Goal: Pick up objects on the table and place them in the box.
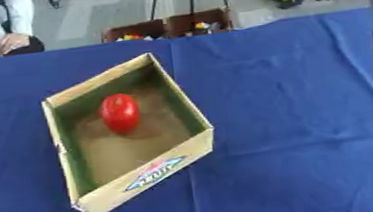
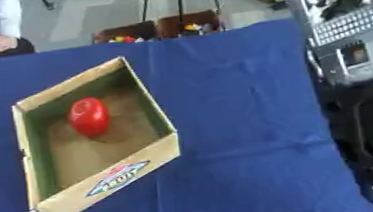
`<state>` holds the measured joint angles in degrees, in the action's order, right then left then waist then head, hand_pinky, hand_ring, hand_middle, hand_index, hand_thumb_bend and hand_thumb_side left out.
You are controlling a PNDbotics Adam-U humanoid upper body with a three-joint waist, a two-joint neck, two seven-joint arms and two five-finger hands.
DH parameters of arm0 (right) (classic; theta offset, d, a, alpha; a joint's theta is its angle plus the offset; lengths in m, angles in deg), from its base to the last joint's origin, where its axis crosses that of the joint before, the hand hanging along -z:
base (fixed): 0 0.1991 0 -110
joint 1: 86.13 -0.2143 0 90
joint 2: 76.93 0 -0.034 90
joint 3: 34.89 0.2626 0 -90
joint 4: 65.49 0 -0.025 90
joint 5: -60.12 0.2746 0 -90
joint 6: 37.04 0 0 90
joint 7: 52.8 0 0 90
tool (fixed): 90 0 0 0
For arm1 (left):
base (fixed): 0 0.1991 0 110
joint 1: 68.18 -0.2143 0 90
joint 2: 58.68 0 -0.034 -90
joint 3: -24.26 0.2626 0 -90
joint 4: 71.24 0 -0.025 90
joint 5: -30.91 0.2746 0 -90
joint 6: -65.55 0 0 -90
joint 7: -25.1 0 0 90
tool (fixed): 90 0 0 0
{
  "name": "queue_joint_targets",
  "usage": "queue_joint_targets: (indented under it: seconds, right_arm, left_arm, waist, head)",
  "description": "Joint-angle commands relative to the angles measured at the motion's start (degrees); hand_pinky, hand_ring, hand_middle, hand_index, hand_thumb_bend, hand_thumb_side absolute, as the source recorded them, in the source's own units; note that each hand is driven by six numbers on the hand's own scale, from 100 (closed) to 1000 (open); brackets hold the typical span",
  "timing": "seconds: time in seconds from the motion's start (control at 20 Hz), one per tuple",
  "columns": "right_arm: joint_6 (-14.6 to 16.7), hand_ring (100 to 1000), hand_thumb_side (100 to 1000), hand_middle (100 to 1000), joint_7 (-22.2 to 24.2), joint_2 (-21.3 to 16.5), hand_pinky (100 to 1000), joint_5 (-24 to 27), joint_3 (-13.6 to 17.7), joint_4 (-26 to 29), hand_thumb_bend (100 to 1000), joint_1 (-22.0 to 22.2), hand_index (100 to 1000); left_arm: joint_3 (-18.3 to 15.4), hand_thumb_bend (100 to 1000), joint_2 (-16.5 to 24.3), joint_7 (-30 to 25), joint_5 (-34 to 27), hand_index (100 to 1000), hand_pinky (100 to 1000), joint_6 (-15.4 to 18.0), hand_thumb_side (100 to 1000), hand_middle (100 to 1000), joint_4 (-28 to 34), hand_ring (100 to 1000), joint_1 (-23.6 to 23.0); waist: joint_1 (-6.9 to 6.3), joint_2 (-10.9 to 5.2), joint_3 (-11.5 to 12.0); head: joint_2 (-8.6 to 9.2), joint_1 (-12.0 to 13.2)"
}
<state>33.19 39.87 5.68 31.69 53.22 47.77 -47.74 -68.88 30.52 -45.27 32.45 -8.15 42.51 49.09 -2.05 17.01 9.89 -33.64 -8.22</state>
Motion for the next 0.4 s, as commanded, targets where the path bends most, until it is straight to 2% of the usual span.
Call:
queue_joint_targets:
  seconds: [0.05,0.1,0.15,0.2,0.25,0.3,0.4]
  right_arm:
    - [3.43,731,617,774,-7.88,-3.20,671,4.37,1.56,1.32,235,0.89,857]
    - [4.84,735,636,773,-9.98,-3.95,679,5.44,1.82,1.33,206,1.80,853]
    - [6.43,741,545,775,-12.09,-4.81,689,6.50,2.11,1.33,100,2.84,854]
    - [8.13,745,484,775,-14.09,-5.79,694,7.58,2.34,1.33,100,4.04,856]
    - [9.94,745,483,773,-15.74,-6.68,698,8.57,2.50,1.33,100,5.19,860]
    - [11.97,745,538,772,-17.16,-7.48,699,9.56,2.71,1.33,100,6.30,860]
    - [17.07,743,567,766,-20.32,-8.54,692,11.34,3.46,1.33,100,7.98,858]
  left_arm:
    - [-0.80,100,1.76,0.39,0.32,871,630,0.07,938,813,0.85,864,0.43]
    - [-0.84,100,1.79,0.44,0.34,871,630,0.10,938,813,0.85,864,0.43]
    - [-0.89,100,1.84,0.52,0.36,871,631,0.15,937,813,0.85,863,0.44]
    - [-0.95,100,1.89,0.62,0.39,871,631,0.22,936,813,0.85,863,0.47]
    - [-1.00,100,1.93,0.73,0.40,871,631,0.30,936,813,0.85,863,0.50]
    - [-1.04,100,1.95,0.84,0.40,871,631,0.37,936,813,0.85,863,0.54]
    - [-1.08,100,1.92,1.06,0.37,871,631,0.55,935,813,0.85,863,0.63]
  waist:
    - [-1.02,-0.28,-0.14]
    - [-1.10,-0.27,-0.21]
    - [-1.19,-0.27,-0.28]
    - [-1.26,-0.24,-0.36]
    - [-1.31,-0.22,-0.43]
    - [-1.37,-0.19,-0.53]
    - [-1.50,-0.16,-0.78]
  head:
    - [0.38,0.65]
    - [0.31,0.78]
    - [0.24,0.92]
    - [0.18,1.06]
    - [0.10,1.18]
    - [0.02,1.33]
    - [-0.14,1.61]
